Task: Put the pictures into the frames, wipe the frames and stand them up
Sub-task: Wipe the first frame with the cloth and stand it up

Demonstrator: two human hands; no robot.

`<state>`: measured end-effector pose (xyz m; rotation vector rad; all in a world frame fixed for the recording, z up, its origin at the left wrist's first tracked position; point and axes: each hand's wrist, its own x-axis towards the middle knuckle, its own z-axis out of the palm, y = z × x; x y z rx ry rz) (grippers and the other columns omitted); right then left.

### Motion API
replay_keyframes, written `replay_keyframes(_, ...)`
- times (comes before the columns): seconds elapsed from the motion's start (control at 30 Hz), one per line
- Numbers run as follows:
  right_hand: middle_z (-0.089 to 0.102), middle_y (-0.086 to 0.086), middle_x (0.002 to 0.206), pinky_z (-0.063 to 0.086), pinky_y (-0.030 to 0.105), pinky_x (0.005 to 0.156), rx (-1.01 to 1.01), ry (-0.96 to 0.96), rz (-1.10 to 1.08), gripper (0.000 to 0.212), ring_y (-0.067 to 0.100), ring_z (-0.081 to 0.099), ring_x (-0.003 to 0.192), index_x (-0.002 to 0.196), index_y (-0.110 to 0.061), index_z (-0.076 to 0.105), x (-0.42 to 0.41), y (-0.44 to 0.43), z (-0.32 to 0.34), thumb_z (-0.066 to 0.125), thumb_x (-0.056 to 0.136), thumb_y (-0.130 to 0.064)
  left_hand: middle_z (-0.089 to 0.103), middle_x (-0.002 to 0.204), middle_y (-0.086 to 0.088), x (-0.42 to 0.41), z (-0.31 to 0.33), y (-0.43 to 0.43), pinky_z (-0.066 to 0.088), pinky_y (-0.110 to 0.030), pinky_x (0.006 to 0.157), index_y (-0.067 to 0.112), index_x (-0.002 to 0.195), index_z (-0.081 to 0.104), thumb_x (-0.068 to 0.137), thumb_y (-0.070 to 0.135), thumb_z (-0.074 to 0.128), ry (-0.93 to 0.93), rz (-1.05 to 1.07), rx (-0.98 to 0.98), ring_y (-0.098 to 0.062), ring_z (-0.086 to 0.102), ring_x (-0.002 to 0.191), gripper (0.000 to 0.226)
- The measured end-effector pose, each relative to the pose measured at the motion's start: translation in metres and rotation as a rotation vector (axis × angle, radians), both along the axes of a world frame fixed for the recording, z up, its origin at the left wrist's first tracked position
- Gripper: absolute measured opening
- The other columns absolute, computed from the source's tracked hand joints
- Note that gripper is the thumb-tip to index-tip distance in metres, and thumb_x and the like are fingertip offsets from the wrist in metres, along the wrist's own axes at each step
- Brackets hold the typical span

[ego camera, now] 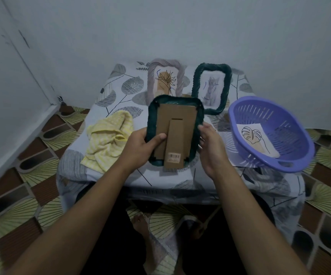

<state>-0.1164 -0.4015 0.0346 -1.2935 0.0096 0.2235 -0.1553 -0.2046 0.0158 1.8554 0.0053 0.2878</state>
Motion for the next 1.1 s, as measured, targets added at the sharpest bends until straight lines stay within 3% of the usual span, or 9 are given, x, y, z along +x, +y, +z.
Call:
replay_keyframes(0.07, 0.071, -0.001, 0.11, 0.051, 0.027, 0.076, -0.044, -0.037, 0.024, 0.026, 0.012, 0.066, 0.096, 0.12, -0.022, 0.058, -0.002, 0.001, -0.002, 0.053, 0.099, -0.008, 0.077, 0.097, 0.006, -0.001, 0.001, -0.004, 0.061, -0.039, 0.079, 0.024, 0.099, 0.071, 0.09, 0.035, 0.067, 0.032, -0.005, -0.114, -0.016, 0.073, 0.092, 0.014)
replay_keyframes(0.13, 0.07, 0.007, 0.12, 0.057, 0.035, 0.084, -0.03, -0.042, 0.048, 0.047, 0.02, 0.068, 0.106, 0.14, -0.021, 0.049, -0.003, 0.0, -0.004, 0.056, 0.097, -0.002, 0.077, 0.101, 0.006, 0.0, 0.001, -0.005, 0.059, -0.033, 0.08, 0.022, 0.105, 0.07, 0.093, 0.025, 0.067, 0.039, -0.004, -0.207, -0.015, 0.073, 0.096, 0.013)
replay_keyframes(0.33, 0.073, 0.011, 0.113, 0.059, 0.034, 0.071, 0.003, 0.003, 0.083, 0.057, 0.022, 0.071, 0.098, 0.145, -0.017, 0.043, -0.005, 0.0, -0.004, 0.058, 0.094, 0.005, 0.076, 0.105, -0.004, 0.005, 0.002, -0.001, 0.06, -0.045, 0.084, 0.015, 0.113, 0.067, 0.091, 0.019, 0.071, 0.064, 0.047, -0.298, -0.023, 0.073, 0.097, 0.022)
replay_keyframes(0.47, 0.068, 0.02, 0.121, 0.06, 0.036, 0.078, 0.019, 0.047, 0.051, 0.06, 0.028, 0.069, 0.102, 0.146, -0.012, 0.04, -0.004, 0.003, -0.007, 0.058, 0.093, 0.008, 0.072, 0.106, 0.003, 0.009, 0.0, 0.002, 0.059, -0.048, 0.085, 0.025, 0.11, 0.066, 0.082, 0.028, 0.081, 0.081, 0.191, -0.168, -0.017, 0.07, 0.1, 0.032)
replay_keyframes(0.57, 0.067, 0.018, 0.123, 0.06, 0.035, 0.072, 0.016, 0.072, 0.035, 0.058, 0.028, 0.068, 0.103, 0.146, -0.011, 0.039, -0.004, 0.006, -0.013, 0.057, 0.094, 0.008, 0.065, 0.11, 0.004, 0.01, 0.004, 0.0, 0.059, -0.043, 0.083, 0.022, 0.121, 0.059, 0.079, 0.034, 0.082, 0.105, 0.313, 0.028, -0.016, 0.067, 0.096, 0.05)
replay_keyframes(0.73, 0.07, 0.011, 0.117, 0.06, 0.032, 0.07, -0.001, 0.064, 0.004, 0.043, 0.021, 0.069, 0.096, 0.135, -0.008, 0.051, -0.005, 0.014, -0.02, 0.054, 0.096, 0.008, 0.058, 0.104, 0.0, 0.003, 0.017, -0.014, 0.049, -0.043, 0.09, 0.015, 0.113, 0.063, 0.082, 0.038, 0.065, -0.088, 0.352, 0.368, -0.017, 0.054, 0.098, 0.039)
replay_keyframes(0.83, 0.069, 0.011, 0.117, 0.059, 0.031, 0.068, -0.005, 0.068, -0.004, 0.039, 0.022, 0.069, 0.096, 0.126, -0.017, 0.052, -0.005, 0.018, -0.022, 0.055, 0.095, 0.007, 0.058, 0.106, -0.001, -0.002, 0.025, -0.026, 0.05, -0.035, 0.086, 0.016, 0.12, 0.06, 0.082, 0.042, 0.072, 0.043, 0.223, 0.425, -0.014, 0.056, 0.095, 0.048)
replay_keyframes(0.97, 0.069, 0.012, 0.115, 0.059, 0.031, 0.065, -0.032, 0.062, -0.012, 0.037, 0.022, 0.069, 0.093, 0.12, -0.019, 0.052, -0.006, 0.022, -0.023, 0.056, 0.094, 0.008, 0.054, 0.122, -0.006, -0.002, 0.024, -0.032, 0.047, -0.034, 0.09, 0.012, 0.134, 0.05, 0.074, 0.05, 0.079, 0.17, 0.184, 0.532, -0.02, 0.055, 0.11, 0.076)
replay_keyframes(1.1, 0.07, 0.011, 0.113, 0.061, 0.042, 0.075, -0.074, 0.035, -0.014, 0.035, 0.024, 0.068, 0.093, 0.111, -0.022, 0.054, -0.007, 0.021, -0.026, 0.055, 0.095, 0.008, 0.058, 0.118, -0.006, 0.003, 0.027, -0.031, 0.05, -0.04, 0.089, 0.014, 0.128, 0.054, 0.073, 0.051, 0.076, 0.24, 0.207, 0.632, -0.027, 0.055, 0.11, 0.07)
